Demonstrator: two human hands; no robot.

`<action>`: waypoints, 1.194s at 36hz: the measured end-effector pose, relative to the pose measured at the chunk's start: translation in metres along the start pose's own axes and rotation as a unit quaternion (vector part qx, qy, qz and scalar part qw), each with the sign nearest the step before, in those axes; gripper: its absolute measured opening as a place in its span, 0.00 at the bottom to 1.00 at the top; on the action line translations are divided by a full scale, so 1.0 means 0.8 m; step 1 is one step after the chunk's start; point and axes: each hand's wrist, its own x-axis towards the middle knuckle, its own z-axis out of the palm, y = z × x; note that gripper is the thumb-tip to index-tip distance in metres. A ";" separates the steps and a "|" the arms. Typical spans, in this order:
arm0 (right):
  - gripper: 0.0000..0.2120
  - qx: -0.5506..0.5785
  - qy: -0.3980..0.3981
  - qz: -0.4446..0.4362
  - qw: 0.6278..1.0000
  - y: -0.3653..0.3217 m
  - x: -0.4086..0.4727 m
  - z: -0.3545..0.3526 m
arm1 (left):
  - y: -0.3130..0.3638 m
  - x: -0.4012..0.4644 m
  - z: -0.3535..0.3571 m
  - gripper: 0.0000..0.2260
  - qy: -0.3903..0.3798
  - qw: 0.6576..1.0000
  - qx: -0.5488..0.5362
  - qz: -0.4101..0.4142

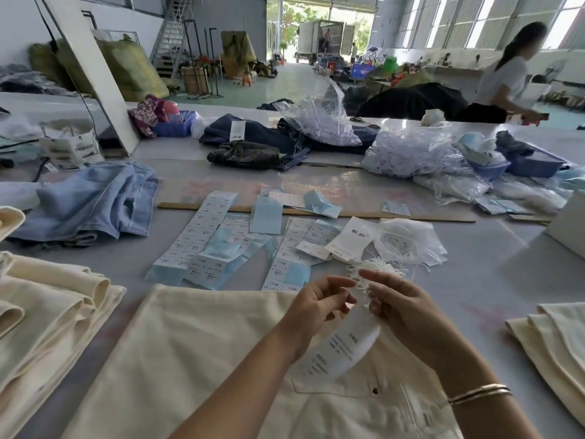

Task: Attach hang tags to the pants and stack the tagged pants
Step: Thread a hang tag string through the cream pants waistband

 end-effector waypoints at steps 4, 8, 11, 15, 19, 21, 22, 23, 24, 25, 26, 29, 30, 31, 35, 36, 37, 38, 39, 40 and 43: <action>0.15 0.044 -0.003 0.008 0.999 0.003 0.002 0.002 | -0.002 -0.006 -0.007 0.08 0.013 0.998 0.057 0.017; 0.16 0.034 -0.002 0.002 0.999 0.006 0.001 0.004 | -0.003 -0.012 -0.013 0.08 0.010 0.998 0.047 0.028; 0.19 -0.001 -0.004 -0.005 1.000 0.007 -0.001 0.007 | -0.002 -0.013 -0.015 0.07 0.007 0.998 0.046 0.038; 0.15 -0.017 0.011 -0.022 1.000 0.007 -0.002 0.012 | -0.002 -0.014 -0.011 0.07 0.023 0.997 0.046 0.050; 0.15 -0.034 0.029 -0.037 0.998 0.008 -0.002 0.015 | -0.004 -0.016 -0.006 0.07 0.042 0.997 0.043 0.051; 0.15 -0.034 0.030 -0.039 0.998 0.009 -0.003 0.017 | -0.005 -0.017 -0.003 0.07 0.045 0.997 0.040 0.049; 0.15 -0.033 0.030 -0.040 0.998 0.011 -0.004 0.019 | -0.005 -0.018 -0.002 0.07 0.044 0.997 0.038 0.049; 0.14 -0.030 0.030 -0.041 0.998 0.012 -0.004 0.019 | -0.005 -0.018 -0.001 0.07 0.043 0.997 0.037 0.049; 0.14 -0.024 0.030 -0.042 0.998 0.014 -0.004 0.020 | -0.006 -0.019 0.000 0.07 0.042 0.997 0.036 0.051; 0.15 -0.017 0.032 -0.044 0.998 0.015 -0.005 0.021 | -0.005 -0.019 0.001 0.07 0.041 0.997 0.034 0.052; 0.16 -0.013 0.035 -0.047 0.998 0.016 -0.005 0.021 | -0.005 -0.020 0.002 0.07 0.042 0.997 0.031 0.053; 0.20 -0.025 0.049 -0.055 0.997 0.018 -0.006 0.023 | -0.004 -0.021 0.003 0.06 0.048 0.997 0.024 0.057; 0.20 -0.026 0.050 -0.056 0.997 0.018 -0.007 0.024 | -0.003 -0.022 0.003 0.06 0.051 0.997 0.019 0.059; 0.19 -0.025 0.050 -0.057 0.997 0.019 -0.007 0.024 | -0.003 -0.022 0.004 0.06 0.054 0.997 0.014 0.059; 0.16 -0.021 0.047 -0.068 0.996 0.022 -0.008 0.024 | -0.003 -0.024 0.002 0.07 0.062 0.996 -0.003 0.061; 0.16 -0.021 0.048 -0.070 0.996 0.022 -0.008 0.024 | -0.004 -0.023 0.001 0.08 0.063 0.996 -0.006 0.061; 0.16 -0.019 0.050 -0.072 0.996 0.022 -0.009 0.024 | -0.004 -0.023 0.001 0.08 0.065 0.996 -0.006 0.060; 0.16 -0.015 0.050 -0.072 0.996 0.022 -0.009 0.024 | -0.004 -0.023 0.000 0.08 0.066 0.996 -0.004 0.060; 0.16 -0.009 0.049 -0.072 0.996 0.021 -0.009 0.024 | -0.004 -0.023 0.000 0.09 0.068 0.996 -0.002 0.060; 0.15 -0.005 0.047 -0.071 0.996 0.021 -0.009 0.025 | -0.004 -0.023 0.000 0.09 0.070 0.996 0.000 0.061; 0.15 -0.003 0.048 -0.070 0.996 0.020 -0.009 0.027 | -0.003 -0.022 -0.001 0.09 0.074 0.995 0.006 0.064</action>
